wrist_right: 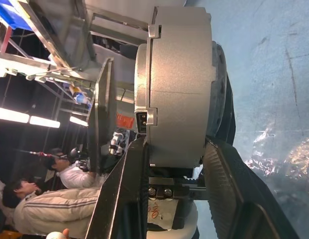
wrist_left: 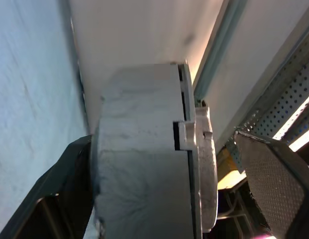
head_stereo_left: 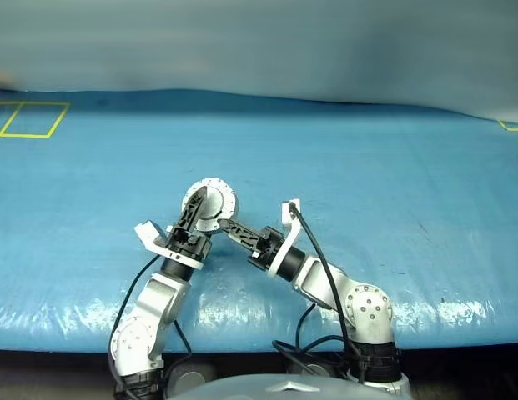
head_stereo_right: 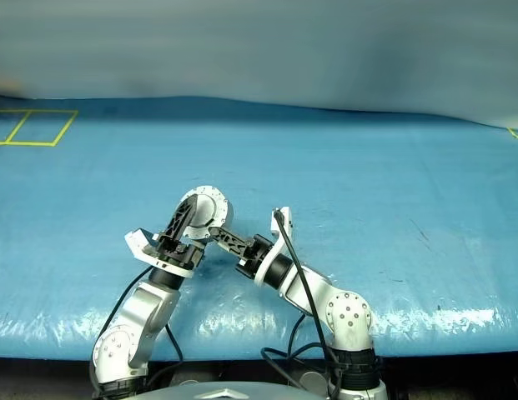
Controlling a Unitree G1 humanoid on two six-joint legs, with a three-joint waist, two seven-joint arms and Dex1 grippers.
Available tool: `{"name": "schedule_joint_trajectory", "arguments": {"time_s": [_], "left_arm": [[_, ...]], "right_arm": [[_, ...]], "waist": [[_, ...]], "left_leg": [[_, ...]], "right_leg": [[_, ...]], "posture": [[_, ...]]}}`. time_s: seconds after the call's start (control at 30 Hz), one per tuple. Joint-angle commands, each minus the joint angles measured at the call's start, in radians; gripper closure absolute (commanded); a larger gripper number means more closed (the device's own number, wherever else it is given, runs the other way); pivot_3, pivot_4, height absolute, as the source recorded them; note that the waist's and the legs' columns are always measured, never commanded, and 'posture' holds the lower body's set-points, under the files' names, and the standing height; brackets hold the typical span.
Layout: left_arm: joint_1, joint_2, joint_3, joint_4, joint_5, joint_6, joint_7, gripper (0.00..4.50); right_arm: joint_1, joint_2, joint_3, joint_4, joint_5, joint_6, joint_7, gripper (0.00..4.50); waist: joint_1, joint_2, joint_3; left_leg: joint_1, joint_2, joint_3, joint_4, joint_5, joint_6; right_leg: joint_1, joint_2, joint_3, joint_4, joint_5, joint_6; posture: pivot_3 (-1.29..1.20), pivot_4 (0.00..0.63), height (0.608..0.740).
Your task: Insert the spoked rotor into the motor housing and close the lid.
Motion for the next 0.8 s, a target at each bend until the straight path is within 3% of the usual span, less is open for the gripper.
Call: {"name": "schedule_joint_trajectory", "arguments": {"time_s": [0.03,0.1,0.33,0.53,0.7,0.8], "left_arm": [[-0.005,-0.039,-0.032,-0.008,-0.022,0.024,0.003,1.61],[-0.006,-0.043,-0.03,-0.012,-0.025,0.021,0.012,2.14],[-0.026,-0.036,0.019,-0.02,-0.022,-0.031,0.049,2.13],[-0.148,0.029,0.091,0.093,0.042,-0.063,0.128,2.13],[-0.34,0.087,0.139,0.314,0.186,-0.088,0.175,2.13],[-0.482,0.109,0.179,0.481,0.287,-0.14,0.187,2.13]], "right_arm": [[-0.005,0.016,-0.001,-0.065,0.054,-0.028,0.009,2.95],[0.001,0.012,-0.008,-0.064,0.073,-0.033,0.008,2.31],[0.041,-0.001,-0.02,-0.092,0.064,-0.085,-0.024,0.0],[0.06,-0.204,0.109,-0.196,-0.28,-0.103,0.036,0.0],[0.073,-0.364,0.251,-0.233,-0.669,-0.23,0.052,0.0],[0.09,-0.424,0.312,-0.23,-0.823,-0.268,0.06,0.0]], "waist": [[0.0,0.0,0.0],[0.0,0.0,0.0],[0.0,0.0,0.0],[0.011,0.0,0.0],[0.021,-0.001,0.0],[0.027,-0.001,0.0]], "left_leg": [[0.0,0.0,0.0,0.0,0.0,0.0],[0.0,0.0,-0.001,0.0,0.0,0.0],[0.0,0.0,-0.001,0.0,0.0,0.0],[0.0,-0.001,-0.001,0.002,0.0,0.0],[0.001,-0.001,-0.001,0.002,0.002,-0.001],[0.001,-0.001,-0.001,0.002,0.002,-0.002]], "right_leg": [[0.0,0.0,0.0,0.001,0.0,0.0],[-0.001,0.0,0.0,0.002,-0.001,-0.001],[-0.001,0.0,0.0,0.003,-0.002,0.0],[0.0,0.0,0.0,0.003,-0.002,0.001],[0.0,0.001,0.0,0.004,-0.003,0.004],[0.0,0.001,0.0,0.003,-0.003,0.006]], "posture": [[0.0,0.15,0.74],[0.0,0.15,0.74],[0.0,0.15,0.74],[0.0,0.15,0.74],[0.0,0.15,0.74],[0.0,0.15,0.74]]}}
